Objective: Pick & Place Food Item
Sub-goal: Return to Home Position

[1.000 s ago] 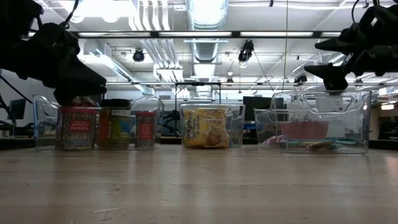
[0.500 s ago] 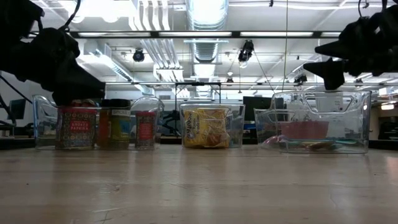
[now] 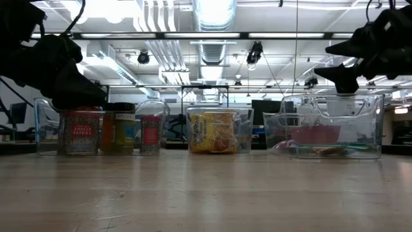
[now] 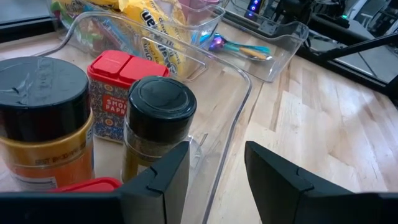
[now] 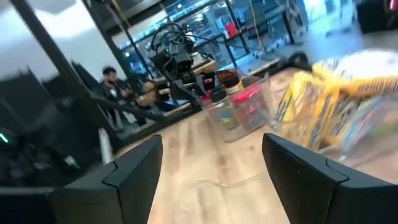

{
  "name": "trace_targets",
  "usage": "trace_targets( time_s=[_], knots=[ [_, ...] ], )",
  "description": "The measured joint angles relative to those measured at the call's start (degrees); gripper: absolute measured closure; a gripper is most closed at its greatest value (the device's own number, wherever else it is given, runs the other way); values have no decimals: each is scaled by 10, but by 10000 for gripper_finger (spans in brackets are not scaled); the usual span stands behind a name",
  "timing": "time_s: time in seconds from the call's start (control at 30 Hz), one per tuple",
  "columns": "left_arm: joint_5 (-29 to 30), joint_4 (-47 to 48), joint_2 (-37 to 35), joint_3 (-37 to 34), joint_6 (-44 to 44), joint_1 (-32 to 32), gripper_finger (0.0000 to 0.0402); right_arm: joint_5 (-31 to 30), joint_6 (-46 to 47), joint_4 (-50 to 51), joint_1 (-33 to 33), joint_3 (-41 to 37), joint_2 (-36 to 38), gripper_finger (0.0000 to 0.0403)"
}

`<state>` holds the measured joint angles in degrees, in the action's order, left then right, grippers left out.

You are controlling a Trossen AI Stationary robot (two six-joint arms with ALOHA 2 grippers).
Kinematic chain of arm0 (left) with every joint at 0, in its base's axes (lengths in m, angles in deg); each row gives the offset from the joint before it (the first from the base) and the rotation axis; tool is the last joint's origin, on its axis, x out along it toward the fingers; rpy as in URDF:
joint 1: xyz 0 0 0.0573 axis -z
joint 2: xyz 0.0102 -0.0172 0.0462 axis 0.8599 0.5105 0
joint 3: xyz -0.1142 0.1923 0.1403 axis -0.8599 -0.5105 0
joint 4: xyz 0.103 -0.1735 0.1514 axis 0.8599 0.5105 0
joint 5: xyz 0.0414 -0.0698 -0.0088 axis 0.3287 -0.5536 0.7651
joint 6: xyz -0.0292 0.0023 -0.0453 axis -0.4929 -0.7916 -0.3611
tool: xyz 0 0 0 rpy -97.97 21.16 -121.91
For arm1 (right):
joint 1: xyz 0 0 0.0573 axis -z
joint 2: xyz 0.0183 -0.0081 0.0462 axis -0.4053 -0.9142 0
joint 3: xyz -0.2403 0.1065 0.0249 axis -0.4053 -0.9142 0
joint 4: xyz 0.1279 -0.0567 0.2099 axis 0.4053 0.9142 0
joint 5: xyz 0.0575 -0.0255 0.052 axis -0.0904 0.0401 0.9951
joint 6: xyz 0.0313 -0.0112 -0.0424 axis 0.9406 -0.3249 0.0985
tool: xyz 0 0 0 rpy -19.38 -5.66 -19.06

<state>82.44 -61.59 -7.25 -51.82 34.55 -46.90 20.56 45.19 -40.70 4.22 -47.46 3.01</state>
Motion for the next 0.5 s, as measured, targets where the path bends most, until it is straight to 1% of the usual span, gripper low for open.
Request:
trace_targets(
  time_s=[0.07,0.17,0.5],
  knots=[
    [0,0,0,0,0,0,239,0,50,0,0,0,0,132],
    [0,1,0,0,0,0,239,0,92,0,0,0,0,132],
    [0,1,0,0,0,0,239,0,97,0,0,0,0,132]
  ],
)
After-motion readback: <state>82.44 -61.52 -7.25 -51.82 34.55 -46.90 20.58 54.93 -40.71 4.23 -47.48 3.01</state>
